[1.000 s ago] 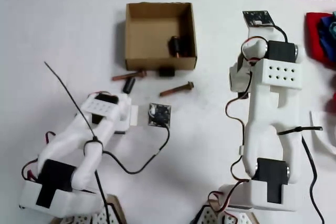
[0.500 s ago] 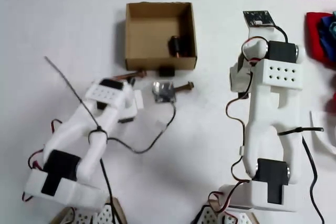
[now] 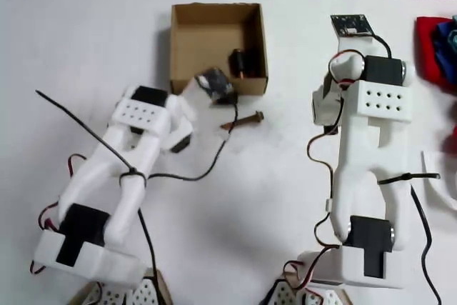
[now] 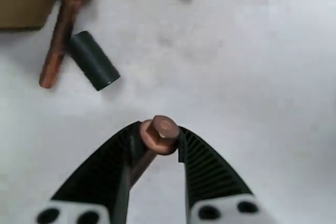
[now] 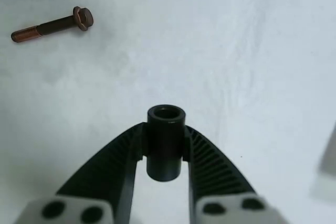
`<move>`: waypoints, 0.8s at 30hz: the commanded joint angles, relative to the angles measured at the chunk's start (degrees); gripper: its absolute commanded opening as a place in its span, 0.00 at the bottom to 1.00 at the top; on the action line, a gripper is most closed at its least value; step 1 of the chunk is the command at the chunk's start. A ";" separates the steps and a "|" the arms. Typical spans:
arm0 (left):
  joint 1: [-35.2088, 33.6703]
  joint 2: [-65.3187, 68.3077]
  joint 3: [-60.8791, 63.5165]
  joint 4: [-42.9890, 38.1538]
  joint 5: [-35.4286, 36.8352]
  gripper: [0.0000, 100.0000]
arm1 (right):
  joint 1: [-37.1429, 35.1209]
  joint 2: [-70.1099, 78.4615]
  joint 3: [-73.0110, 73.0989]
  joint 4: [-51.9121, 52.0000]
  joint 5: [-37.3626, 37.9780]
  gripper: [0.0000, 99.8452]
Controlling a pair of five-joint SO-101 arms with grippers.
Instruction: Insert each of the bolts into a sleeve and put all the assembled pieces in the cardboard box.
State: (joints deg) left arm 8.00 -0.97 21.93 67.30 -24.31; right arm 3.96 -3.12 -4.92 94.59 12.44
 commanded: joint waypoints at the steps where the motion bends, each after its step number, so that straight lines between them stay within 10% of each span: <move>1: 0.00 -0.26 -2.77 -1.23 24.97 0.02 | 0.75 -3.21 -0.26 -0.40 0.09 0.02; 11: -1.85 -0.26 3.47 -9.23 29.36 0.03 | 0.75 -3.21 -0.26 -0.40 0.09 0.02; 18: -4.40 -0.26 8.13 -10.55 29.63 0.27 | 0.75 -3.21 -0.26 -0.48 0.09 0.02; 24: -6.33 -0.26 8.57 -10.46 29.45 0.29 | 0.75 -3.21 -0.26 -0.40 0.09 0.02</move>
State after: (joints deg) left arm 2.73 -0.97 30.46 57.45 4.97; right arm 3.96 -3.12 -4.92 94.59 12.44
